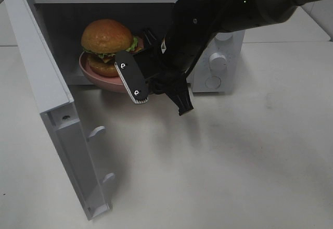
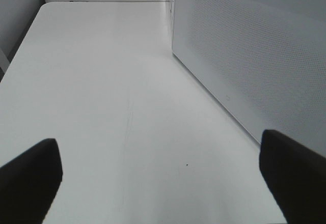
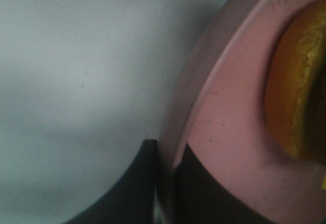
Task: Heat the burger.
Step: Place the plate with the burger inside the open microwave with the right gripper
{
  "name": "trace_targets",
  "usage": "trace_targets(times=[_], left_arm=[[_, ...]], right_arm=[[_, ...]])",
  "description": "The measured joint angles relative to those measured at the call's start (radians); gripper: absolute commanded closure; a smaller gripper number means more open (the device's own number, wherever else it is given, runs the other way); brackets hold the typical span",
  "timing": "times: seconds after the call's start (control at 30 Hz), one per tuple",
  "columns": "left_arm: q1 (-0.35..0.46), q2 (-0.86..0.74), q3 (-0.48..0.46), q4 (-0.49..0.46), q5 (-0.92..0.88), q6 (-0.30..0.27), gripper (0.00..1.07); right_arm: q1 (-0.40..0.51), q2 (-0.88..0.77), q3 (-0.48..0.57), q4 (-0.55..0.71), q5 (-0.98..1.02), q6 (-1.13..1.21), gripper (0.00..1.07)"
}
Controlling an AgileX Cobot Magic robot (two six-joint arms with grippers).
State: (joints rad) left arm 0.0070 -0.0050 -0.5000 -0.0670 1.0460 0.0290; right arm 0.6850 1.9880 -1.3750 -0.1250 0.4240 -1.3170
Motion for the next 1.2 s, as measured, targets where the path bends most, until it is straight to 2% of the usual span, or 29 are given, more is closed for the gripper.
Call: trace_targets(times=[0.5,0.87,0.93,1.03,1.2], left_arm=[[0.000,0.000,0.000,0.000,0.000,0.000,0.06],[0.000,0.000,0.000,0.000,0.000,0.000,0.06],[0.000,0.000,0.000,0.000,0.000,0.000,0.06],[0.000,0.000,0.000,0.000,0.000,0.000,0.06],[0.000,0.000,0.000,0.000,0.000,0.000,0.06]], right_arm=[[-0.002,0.140,-0.225,-0.056,0.093,0.091,1.07],[-0.004,0.224,-0.350,-0.073,0.138,0.115,1.07],[-0.004,0.257,-0.404,-0.076,0.155,0.127,1.07],[-0.004,0.263,-0.417,-0.078,0.158,0.134,1.07],[-0.004,0.321,-0.512,-0.086,0.166,0.161,1.07]])
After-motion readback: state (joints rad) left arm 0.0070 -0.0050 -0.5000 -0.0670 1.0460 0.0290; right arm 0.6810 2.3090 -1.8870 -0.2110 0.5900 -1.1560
